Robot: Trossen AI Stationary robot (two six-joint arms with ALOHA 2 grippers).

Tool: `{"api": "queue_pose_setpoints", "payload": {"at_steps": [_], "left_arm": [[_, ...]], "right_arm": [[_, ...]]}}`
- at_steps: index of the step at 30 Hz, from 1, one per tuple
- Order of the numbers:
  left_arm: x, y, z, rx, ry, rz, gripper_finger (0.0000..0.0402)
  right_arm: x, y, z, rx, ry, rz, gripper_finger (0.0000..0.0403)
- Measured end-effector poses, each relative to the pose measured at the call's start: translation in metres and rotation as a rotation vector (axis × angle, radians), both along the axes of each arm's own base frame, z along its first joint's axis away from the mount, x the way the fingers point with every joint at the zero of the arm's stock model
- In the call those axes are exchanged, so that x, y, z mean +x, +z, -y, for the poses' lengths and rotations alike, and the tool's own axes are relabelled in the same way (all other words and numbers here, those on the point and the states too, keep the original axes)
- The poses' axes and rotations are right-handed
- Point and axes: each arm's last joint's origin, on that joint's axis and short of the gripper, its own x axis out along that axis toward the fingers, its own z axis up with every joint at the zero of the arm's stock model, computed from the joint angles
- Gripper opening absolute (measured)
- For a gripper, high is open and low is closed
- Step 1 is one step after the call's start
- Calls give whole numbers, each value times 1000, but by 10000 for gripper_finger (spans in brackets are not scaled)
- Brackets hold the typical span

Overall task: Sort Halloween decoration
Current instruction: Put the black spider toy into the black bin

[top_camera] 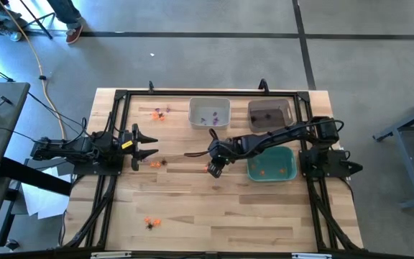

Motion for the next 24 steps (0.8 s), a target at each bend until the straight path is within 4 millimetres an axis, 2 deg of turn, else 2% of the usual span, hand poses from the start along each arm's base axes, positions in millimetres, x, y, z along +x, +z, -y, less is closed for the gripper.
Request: {"api": "queue_pose_setpoints", "payload": {"at_steps": [12, 24], "left_arm": [[0, 0, 0, 0, 0, 0, 186], [0, 0, 0, 0, 0, 0, 186]], "right_arm": [[6, -26, -1, 17, -5, -49, 100], [15, -36, -2, 36, 10, 2, 100]]}}
